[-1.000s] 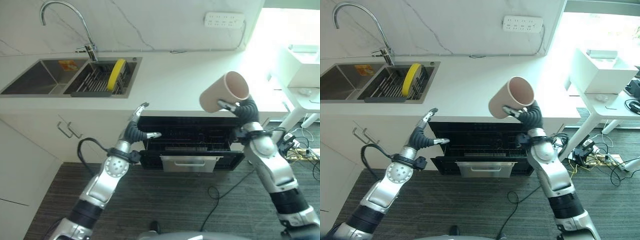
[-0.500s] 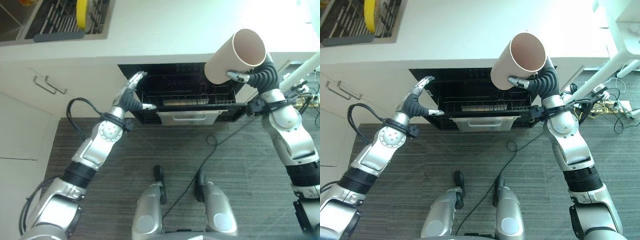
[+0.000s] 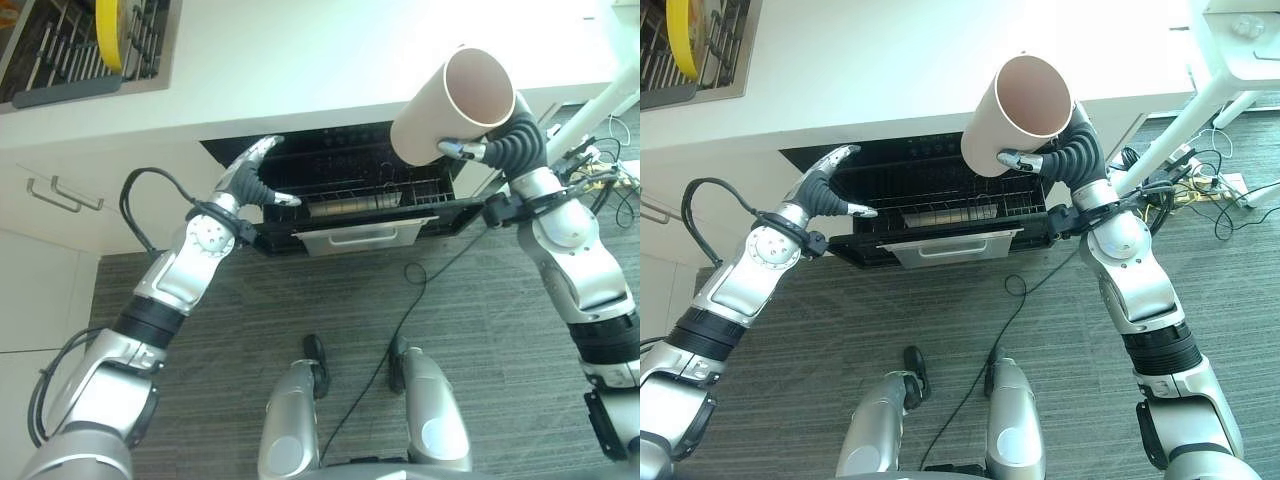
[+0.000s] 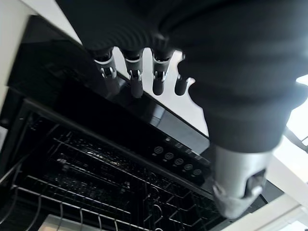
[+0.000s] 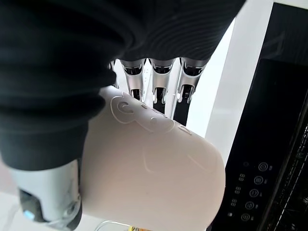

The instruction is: Place the dishes in the dishwasher.

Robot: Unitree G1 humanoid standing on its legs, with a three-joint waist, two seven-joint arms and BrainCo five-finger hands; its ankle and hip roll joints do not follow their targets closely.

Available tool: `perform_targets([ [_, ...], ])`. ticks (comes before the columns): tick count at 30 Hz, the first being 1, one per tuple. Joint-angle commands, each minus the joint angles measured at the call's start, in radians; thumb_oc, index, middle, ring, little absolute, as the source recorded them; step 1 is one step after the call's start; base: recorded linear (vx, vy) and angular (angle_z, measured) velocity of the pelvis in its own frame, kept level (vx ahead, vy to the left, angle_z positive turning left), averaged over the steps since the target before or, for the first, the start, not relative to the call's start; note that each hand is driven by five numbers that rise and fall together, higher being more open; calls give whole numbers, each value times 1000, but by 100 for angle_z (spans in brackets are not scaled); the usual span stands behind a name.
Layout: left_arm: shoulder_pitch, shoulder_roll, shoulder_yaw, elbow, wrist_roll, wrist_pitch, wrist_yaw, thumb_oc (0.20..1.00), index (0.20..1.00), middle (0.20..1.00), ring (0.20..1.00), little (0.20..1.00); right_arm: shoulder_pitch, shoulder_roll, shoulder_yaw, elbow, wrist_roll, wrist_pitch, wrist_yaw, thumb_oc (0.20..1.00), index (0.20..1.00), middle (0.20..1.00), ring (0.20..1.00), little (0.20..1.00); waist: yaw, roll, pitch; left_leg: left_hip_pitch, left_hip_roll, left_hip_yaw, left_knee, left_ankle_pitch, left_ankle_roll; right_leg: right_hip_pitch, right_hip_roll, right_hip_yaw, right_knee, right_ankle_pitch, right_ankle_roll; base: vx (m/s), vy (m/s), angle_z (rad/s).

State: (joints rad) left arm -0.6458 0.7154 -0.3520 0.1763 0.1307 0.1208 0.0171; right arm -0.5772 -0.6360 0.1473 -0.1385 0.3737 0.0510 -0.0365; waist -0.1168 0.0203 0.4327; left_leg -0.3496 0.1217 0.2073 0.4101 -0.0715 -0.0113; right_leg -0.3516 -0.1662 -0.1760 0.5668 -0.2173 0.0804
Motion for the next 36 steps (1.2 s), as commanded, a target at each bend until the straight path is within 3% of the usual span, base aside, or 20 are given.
perform_targets([
  [1,-44,27,-8,-1,-6,3,-7,1000,1000,1000,1000,1000,-68,-1,-20,-109,3,-46,8,200,200,200,200,200,-5,-7,-65,59,79,-20,44,-72,-79,23,-41,35,-9,2,41,0,0,0],
  [12,-143,-72,-108,287,-79,109,-22,1000,1000,1000,1000,1000,-156,27,-16,-137,7,-17,64,200,200,200,200,200,-40,-15,-49,6,97,-2,91,-83,-66,-57,-41,72,46,1,52,-18,17,-9],
  [17,-131,-125,-138,427,-42,74,-32,1000,1000,1000,1000,1000,-175,34,-15,-183,22,-9,85,200,200,200,200,200,-59,-21,-34,-18,104,4,107,-89,-72,-91,-27,95,70,-11,54,-6,4,-6],
  [21,-154,-173,-122,496,-92,68,18,1000,1000,1000,1000,1000,-184,57,-1,-210,10,19,103,200,200,200,200,200,-73,-26,-19,-33,107,12,106,-84,-77,-108,-19,109,63,-4,56,-21,31,-7],
  [27,-246,-220,-134,654,-106,150,-123,1000,1000,1000,1000,1000,-239,48,-3,-224,15,54,145,200,200,200,200,200,-103,-28,-5,-43,113,42,95,-81,-82,-127,-12,116,33,10,58,-68,43,-8],
  [33,-164,-280,-215,754,136,247,-364,1000,1000,1000,1000,1000,-241,1,7,-202,-66,98,166,200,200,200,200,200,-112,-35,8,-50,112,44,100,-91,-83,-128,3,125,35,-2,50,-14,9,-4],
  [36,-147,-291,-229,767,188,265,-431,1000,1000,1000,1000,1000,-255,-16,13,-186,-77,117,163,200,200,200,200,200,-110,-37,14,-49,111,43,98,-92,-82,-127,4,123,36,-5,48,0,0,0],
])
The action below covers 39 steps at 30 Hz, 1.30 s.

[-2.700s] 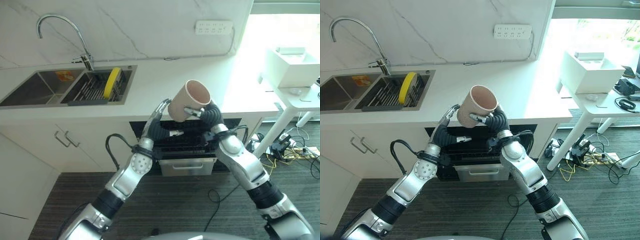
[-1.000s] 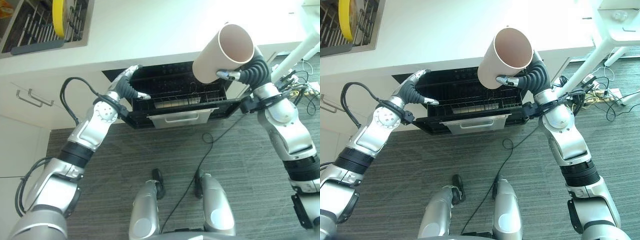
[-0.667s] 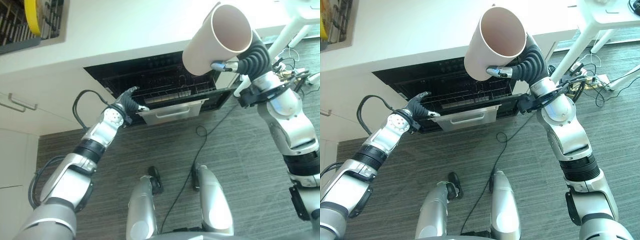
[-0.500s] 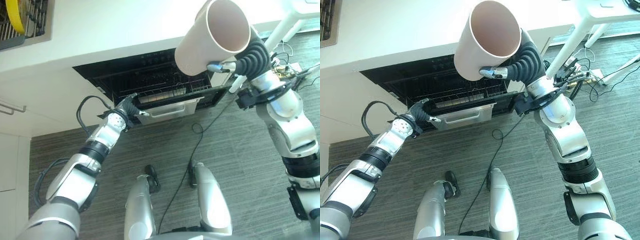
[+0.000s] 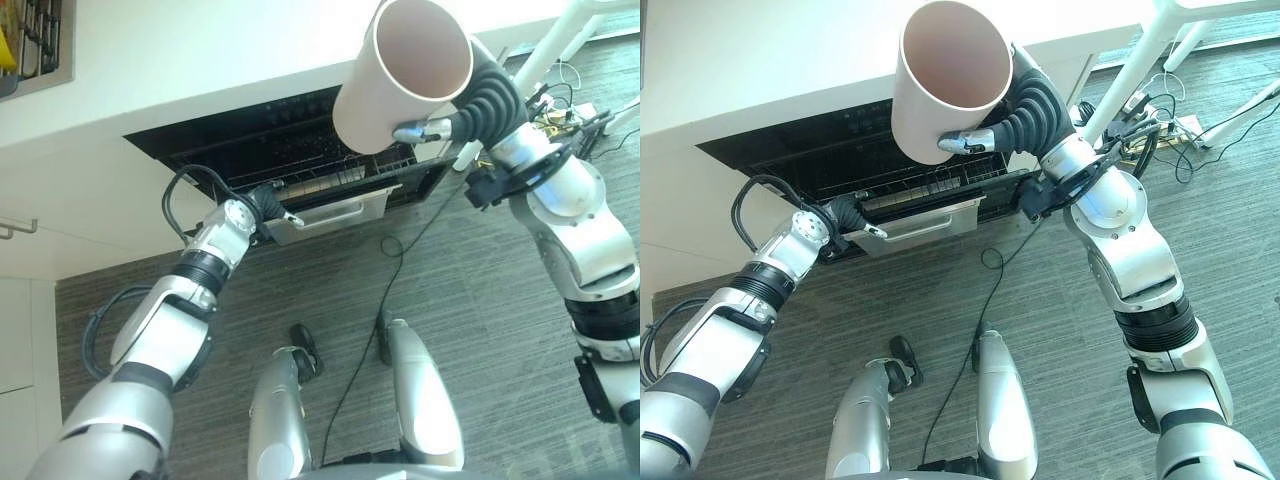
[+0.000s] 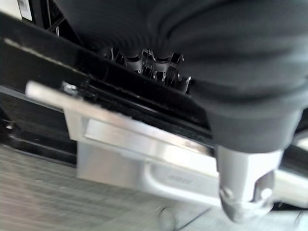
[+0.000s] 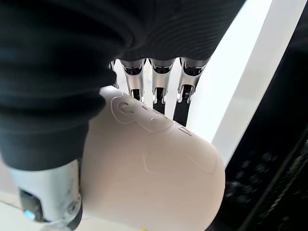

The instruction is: Place the dishes in the dishwasher.

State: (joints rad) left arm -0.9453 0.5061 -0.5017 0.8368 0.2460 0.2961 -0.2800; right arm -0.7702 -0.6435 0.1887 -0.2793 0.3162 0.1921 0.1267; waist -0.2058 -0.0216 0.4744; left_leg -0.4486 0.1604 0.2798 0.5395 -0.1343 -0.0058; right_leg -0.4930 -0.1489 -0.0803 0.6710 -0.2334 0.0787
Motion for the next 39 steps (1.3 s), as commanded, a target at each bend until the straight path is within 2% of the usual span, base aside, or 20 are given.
perform_targets([
  [1,166,-92,-89,108,96,101,-155,1000,1000,1000,1000,1000,-72,-19,-23,-28,-18,-22,-5,200,200,200,200,200,-18,3,-25,49,71,-32,-31,-29,-88,17,-12,27,-69,10,48,0,0,0],
  [6,214,-110,-126,67,168,115,-259,1000,1000,1000,1000,1000,-104,-54,-3,25,-58,19,-18,200,200,200,200,200,-2,1,-13,48,65,-40,-31,-32,-89,27,-13,16,-75,8,42,-7,-13,4],
  [13,281,-105,-159,-53,190,119,-337,1000,1000,1000,1000,1000,-122,-84,19,105,-103,70,-25,200,200,200,200,200,23,8,1,51,52,-53,-43,-29,-85,37,-17,3,-83,7,39,-4,-5,2],
  [22,397,-84,-190,-285,84,166,-437,1000,1000,1000,1000,1000,-107,-87,29,172,-150,82,-8,200,200,200,200,200,62,22,22,67,22,-69,-72,-24,-75,62,-23,-22,-110,12,32,-16,-15,6],
  [31,489,-44,-192,-433,35,179,-442,1000,1000,1000,1000,1000,-63,-79,26,175,-152,70,-17,200,200,200,200,200,87,39,32,74,-1,-78,-102,-10,-74,81,-29,-40,-142,23,28,-35,1,7],
  [39,513,-22,-186,-457,32,179,-394,1000,1000,1000,1000,1000,-59,-73,24,202,-163,46,-31,200,200,200,200,200,101,47,43,88,-8,-67,-132,1,-66,89,-37,-60,-161,33,32,-53,-4,2],
])
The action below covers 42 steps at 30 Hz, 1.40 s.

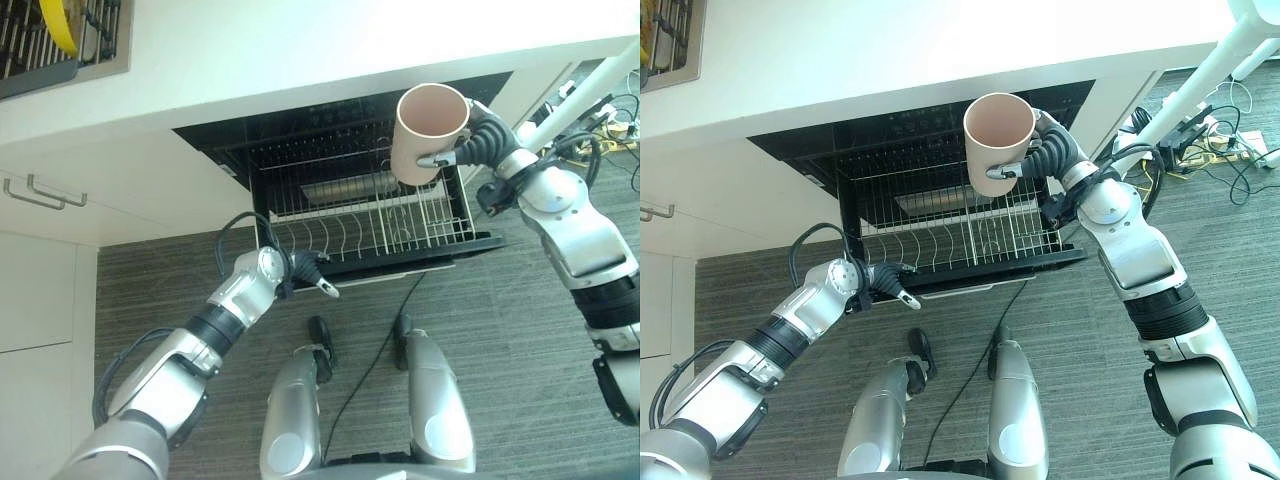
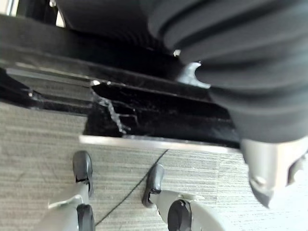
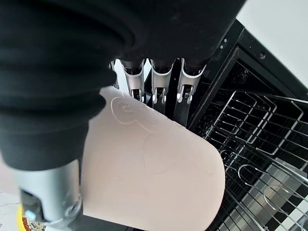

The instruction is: Place the dishes in the dishwasher.

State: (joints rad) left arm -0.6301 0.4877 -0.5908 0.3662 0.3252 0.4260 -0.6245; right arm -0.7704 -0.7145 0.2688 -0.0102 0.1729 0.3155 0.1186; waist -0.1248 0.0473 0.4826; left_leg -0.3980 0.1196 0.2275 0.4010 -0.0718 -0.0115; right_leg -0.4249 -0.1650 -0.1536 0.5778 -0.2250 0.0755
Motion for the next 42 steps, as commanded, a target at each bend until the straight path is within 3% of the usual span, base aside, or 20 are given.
perform_targets([
  [1,198,-5,-96,13,-49,50,-45,1000,1000,1000,1000,1000,-59,-3,-57,-66,-18,-78,-23,200,200,200,200,200,20,-22,35,38,33,-14,5,-60,-59,21,-21,12,-68,25,35,0,0,0],
  [15,204,-2,-87,9,-33,59,-67,1000,1000,1000,1000,1000,-24,-12,-84,34,5,-34,-58,200,200,200,200,200,33,-27,27,27,27,-10,-11,-48,-52,13,-14,-1,-75,30,28,-2,-1,0],
  [25,178,50,-113,-66,-44,87,-140,1000,1000,1000,1000,1000,-165,-50,22,489,99,16,-70,200,200,200,200,200,90,-3,25,7,9,-45,-18,-41,-54,6,-29,-36,-72,29,15,-12,-28,6],
  [35,170,82,-144,-103,-69,90,-164,1000,1000,1000,1000,1000,-387,-59,190,778,35,136,4,200,200,200,200,200,133,19,26,-5,-5,-70,-17,-34,-61,-1,-38,-53,-64,26,6,4,-2,3],
  [42,183,96,-150,-118,-83,79,-145,1000,1000,1000,1000,1000,-439,-79,233,872,10,214,43,200,200,200,200,200,145,23,26,-5,-6,-72,-10,-39,-60,-2,-44,-57,-51,20,4,0,0,0],
])
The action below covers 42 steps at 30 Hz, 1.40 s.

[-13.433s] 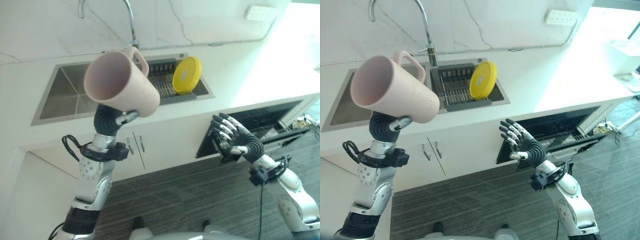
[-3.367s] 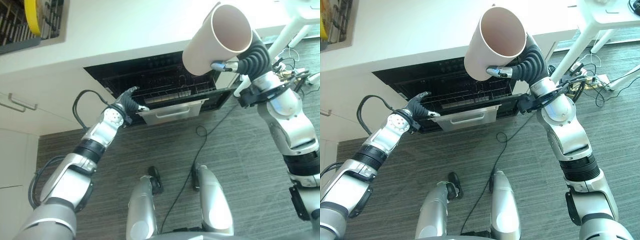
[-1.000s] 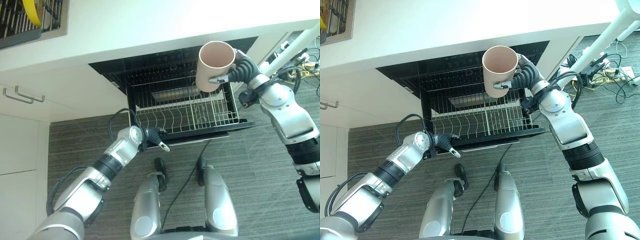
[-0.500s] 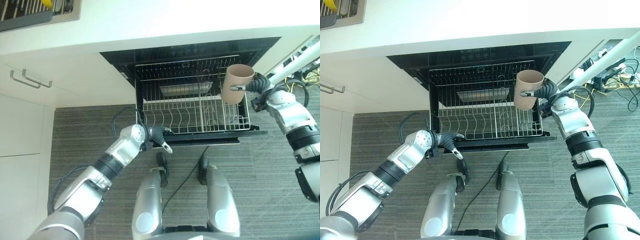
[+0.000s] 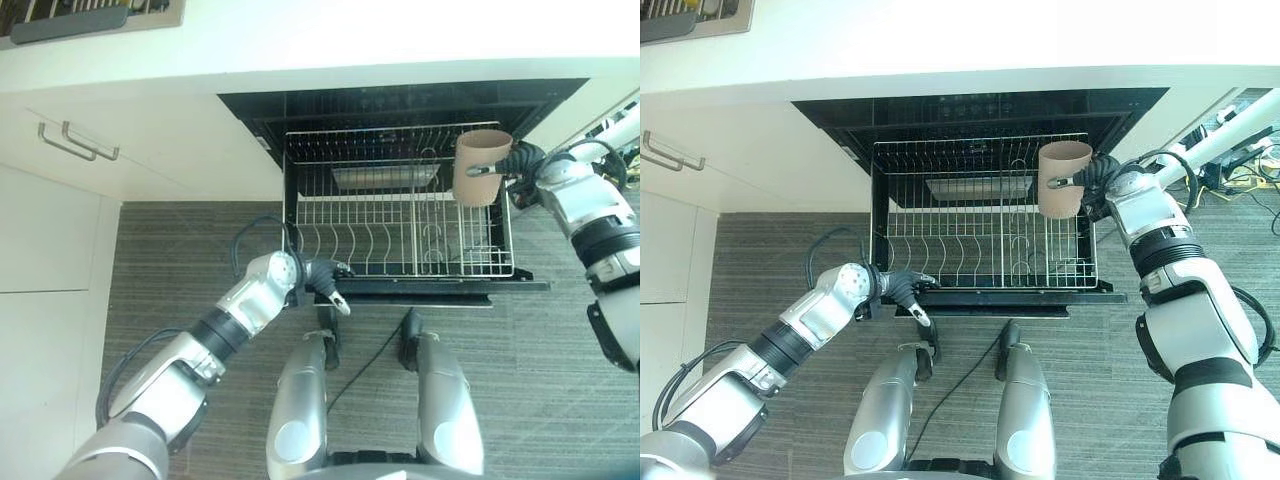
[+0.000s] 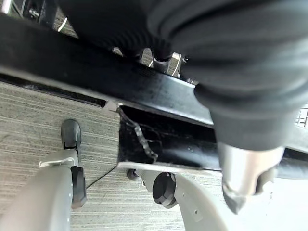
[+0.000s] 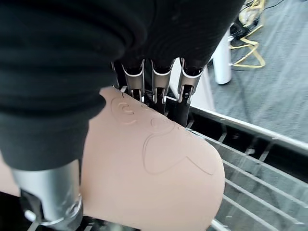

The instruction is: Place the dishes in the dishwasher.

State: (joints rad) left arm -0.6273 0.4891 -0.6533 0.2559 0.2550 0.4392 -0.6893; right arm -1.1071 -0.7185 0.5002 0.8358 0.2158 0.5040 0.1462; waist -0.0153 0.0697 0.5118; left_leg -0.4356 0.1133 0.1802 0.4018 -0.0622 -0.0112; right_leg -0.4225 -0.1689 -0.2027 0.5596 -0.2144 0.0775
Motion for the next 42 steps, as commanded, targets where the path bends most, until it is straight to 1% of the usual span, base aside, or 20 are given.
perform_targets([
  [1,180,98,-89,-9,-16,64,-79,1000,1000,1000,1000,1000,-110,-78,10,44,-35,32,20,200,200,200,200,200,38,1,-3,32,0,-26,-11,-48,-60,-5,-42,-8,-32,9,2,0,0,0],
  [7,194,127,-91,-37,-27,55,-74,1000,1000,1000,1000,1000,-131,-109,34,103,-35,77,43,200,200,200,200,200,46,5,0,32,2,-26,-8,-49,-60,-7,-47,-13,-23,8,2,0,0,0],
  [9,206,142,-96,-43,-39,47,-60,1000,1000,1000,1000,1000,-140,-122,42,125,-45,106,70,200,200,200,200,200,49,4,0,34,4,-26,-6,-49,-60,-7,-48,-14,-19,7,2,0,0,0],
  [15,220,158,-103,-48,-57,27,-41,1000,1000,1000,1000,1000,-148,-123,45,187,-110,111,96,200,200,200,200,200,54,9,-1,33,6,-25,-5,-50,-58,-9,-51,-14,-17,7,3,0,0,0],
  [16,226,166,-110,-47,-67,14,-29,1000,1000,1000,1000,1000,-153,-119,44,217,-107,119,100,200,200,200,200,200,58,13,-2,30,5,-25,-1,-51,-57,-11,-52,-14,-11,4,3,0,0,0],
  [20,234,174,-114,-54,-77,1,-18,1000,1000,1000,1000,1000,-160,-106,45,241,-102,129,112,200,200,200,200,200,65,19,-1,26,3,-32,4,-53,-57,-13,-55,-16,-7,2,1,0,0,0],
  [23,233,177,-119,-58,-85,-9,-9,1000,1000,1000,1000,1000,-169,-86,49,264,-100,126,117,200,200,200,200,200,71,23,-1,25,3,-32,9,-54,-55,-13,-60,-19,-2,-1,1,0,0,0],
  [25,236,184,-125,-60,-87,-25,0,1000,1000,1000,1000,1000,-171,-75,47,276,-116,128,120,200,200,200,200,200,75,27,-1,23,1,-33,9,-54,-57,-14,-63,-20,1,-3,2,0,0,0],
  [31,252,194,-133,-92,-93,-42,15,1000,1000,1000,1000,1000,-165,-40,46,308,-133,143,119,200,200,200,200,200,89,39,1,17,-7,-45,16,-57,-54,-14,-75,-28,8,-6,3,2,2,1],
  [35,257,202,-136,-115,-94,-42,14,1000,1000,1000,1000,1000,-162,-23,42,334,-140,147,119,200,200,200,200,200,98,45,5,14,-12,-50,18,-57,-52,-15,-80,-32,11,-6,3,0,0,0],
  [41,268,211,-157,-145,-108,-48,40,1000,1000,1000,1000,1000,-170,0,39,373,-137,161,102,200,200,200,200,200,112,63,8,-7,-23,-58,26,-59,-50,-32,-94,-41,21,-8,6,0,0,0],
  [42,271,215,-159,-157,-113,-45,46,1000,1000,1000,1000,1000,-169,2,35,383,-132,163,96,200,200,200,200,200,115,70,8,-17,-26,-60,29,-59,-49,-43,-97,-41,27,-9,6,0,0,0],
])
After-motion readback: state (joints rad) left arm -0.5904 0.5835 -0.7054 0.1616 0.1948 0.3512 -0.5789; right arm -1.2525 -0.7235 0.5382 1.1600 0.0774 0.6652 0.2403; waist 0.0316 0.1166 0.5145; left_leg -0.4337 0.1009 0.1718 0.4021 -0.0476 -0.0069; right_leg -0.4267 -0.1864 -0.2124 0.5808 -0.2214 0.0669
